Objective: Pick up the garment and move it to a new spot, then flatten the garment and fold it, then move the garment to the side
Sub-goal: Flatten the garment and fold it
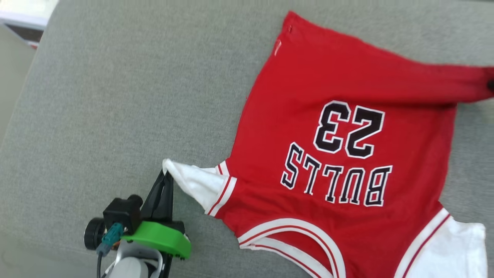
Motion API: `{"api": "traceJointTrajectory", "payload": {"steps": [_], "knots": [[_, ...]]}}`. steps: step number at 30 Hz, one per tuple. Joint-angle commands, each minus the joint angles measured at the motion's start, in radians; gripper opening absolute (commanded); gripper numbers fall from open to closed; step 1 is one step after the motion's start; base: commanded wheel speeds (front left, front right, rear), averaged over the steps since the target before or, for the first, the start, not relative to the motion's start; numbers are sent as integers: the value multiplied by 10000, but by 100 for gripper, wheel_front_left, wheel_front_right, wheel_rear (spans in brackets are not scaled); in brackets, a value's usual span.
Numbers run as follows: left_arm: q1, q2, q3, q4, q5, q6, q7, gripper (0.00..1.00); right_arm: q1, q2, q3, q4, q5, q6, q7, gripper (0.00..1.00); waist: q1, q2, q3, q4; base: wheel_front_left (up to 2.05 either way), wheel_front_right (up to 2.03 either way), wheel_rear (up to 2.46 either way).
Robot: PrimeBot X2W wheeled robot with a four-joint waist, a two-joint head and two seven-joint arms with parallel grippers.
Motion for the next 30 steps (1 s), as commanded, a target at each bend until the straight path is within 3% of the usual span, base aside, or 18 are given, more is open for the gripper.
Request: {"api": "traceJointTrajectory", "payload": {"steps": [1,6,13,22,30], "knots": [[158,29,66,38,116,12,-59,0,376,-162,35,-207,184,-7,-177,0,0,0,-911,-581,0,0,0],[590,96,204,109,124,34,-59,0,2341,-984,-47,-1276,791,-7,-765,0,0,0,-1548,-868,0,0,0],[1177,198,523,101,48,150,-59,0,5345,-1429,-1094,-2517,1350,-7,-1271,0,0,0,-2121,-1261,0,0,0],[1471,214,659,198,-20,164,-59,0,9283,-338,-2652,-3301,1270,-7,-1574,0,0,0,-2419,-1429,0,0,0],[1467,278,652,308,-26,136,-59,0,10985,715,-2649,-3327,586,-7,-1047,0,0,0,-2545,-1418,0,0,0]]}}
